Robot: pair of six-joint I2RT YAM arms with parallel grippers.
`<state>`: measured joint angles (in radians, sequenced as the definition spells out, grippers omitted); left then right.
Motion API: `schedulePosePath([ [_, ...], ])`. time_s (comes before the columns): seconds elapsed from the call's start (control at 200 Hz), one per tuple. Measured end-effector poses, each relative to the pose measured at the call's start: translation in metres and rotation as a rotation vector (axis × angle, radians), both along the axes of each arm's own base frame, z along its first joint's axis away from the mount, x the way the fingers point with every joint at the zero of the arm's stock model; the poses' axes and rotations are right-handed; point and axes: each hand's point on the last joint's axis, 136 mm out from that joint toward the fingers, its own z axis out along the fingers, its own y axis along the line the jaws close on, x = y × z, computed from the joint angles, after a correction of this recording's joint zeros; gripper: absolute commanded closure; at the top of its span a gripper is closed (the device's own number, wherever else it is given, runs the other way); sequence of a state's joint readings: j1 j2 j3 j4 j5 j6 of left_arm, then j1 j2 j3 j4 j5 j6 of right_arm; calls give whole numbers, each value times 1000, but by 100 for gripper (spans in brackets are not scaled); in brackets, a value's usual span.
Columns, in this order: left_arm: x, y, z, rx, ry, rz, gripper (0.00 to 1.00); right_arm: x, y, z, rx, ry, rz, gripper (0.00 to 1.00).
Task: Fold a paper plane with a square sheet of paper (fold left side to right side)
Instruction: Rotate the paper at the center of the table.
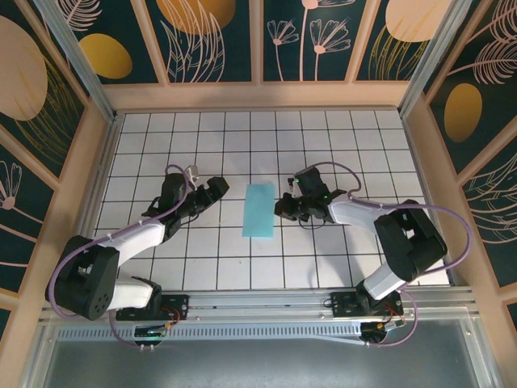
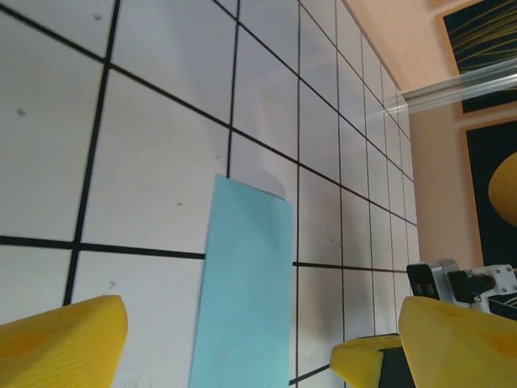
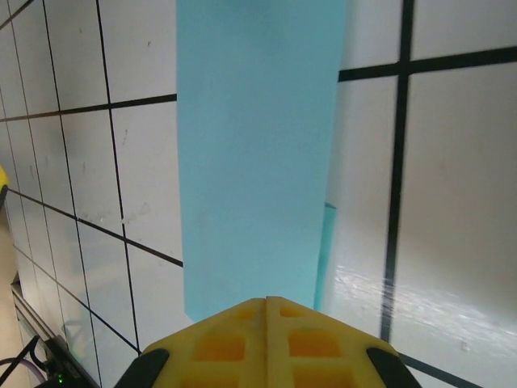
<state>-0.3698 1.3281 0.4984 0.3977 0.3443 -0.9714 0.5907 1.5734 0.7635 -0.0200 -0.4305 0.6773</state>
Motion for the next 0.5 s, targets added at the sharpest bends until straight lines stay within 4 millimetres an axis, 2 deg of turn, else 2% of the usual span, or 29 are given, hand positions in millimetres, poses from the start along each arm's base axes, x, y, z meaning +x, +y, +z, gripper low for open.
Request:
schedulePosePath([
  [0.16,-9,2,-11,-13,20,-9,14,0,11,-9,8,15,1,100],
  [0.5,-14,-2,-19,-20,33,-38,15,18,15,-14,-2,-15,-34,100],
])
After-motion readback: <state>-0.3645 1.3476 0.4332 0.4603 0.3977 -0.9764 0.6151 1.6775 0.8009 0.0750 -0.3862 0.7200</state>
